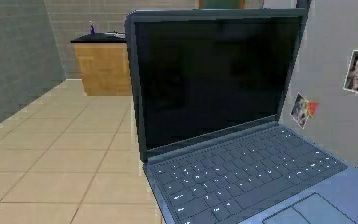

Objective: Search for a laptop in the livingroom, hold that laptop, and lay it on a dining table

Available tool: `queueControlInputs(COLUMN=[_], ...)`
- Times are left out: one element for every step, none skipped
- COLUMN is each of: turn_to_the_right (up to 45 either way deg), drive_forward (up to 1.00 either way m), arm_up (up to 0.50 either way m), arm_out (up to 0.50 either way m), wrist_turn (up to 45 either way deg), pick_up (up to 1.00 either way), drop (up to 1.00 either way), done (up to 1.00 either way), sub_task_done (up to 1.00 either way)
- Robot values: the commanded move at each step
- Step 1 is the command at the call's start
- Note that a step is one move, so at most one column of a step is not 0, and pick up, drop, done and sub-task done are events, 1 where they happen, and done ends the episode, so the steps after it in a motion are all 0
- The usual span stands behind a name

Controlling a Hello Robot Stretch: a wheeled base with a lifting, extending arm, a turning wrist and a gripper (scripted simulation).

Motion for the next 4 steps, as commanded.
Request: queueControlInputs(turn_to_the_right=[-18.0,0.0,6.0,0.0], drive_forward=[0.0,0.2,0.0,1.0], arm_up=[0.0,0.0,0.0,0.0], arm_out=[0.0,0.0,0.0,0.0], wrist_turn=[0.0,0.0,0.0,0.0], pick_up=[0.0,0.0,0.0,0.0], drop=[0.0,0.0,0.0,0.0], done=[0.0,0.0,0.0,0.0], sub_task_done=[0.0,0.0,0.0,0.0])
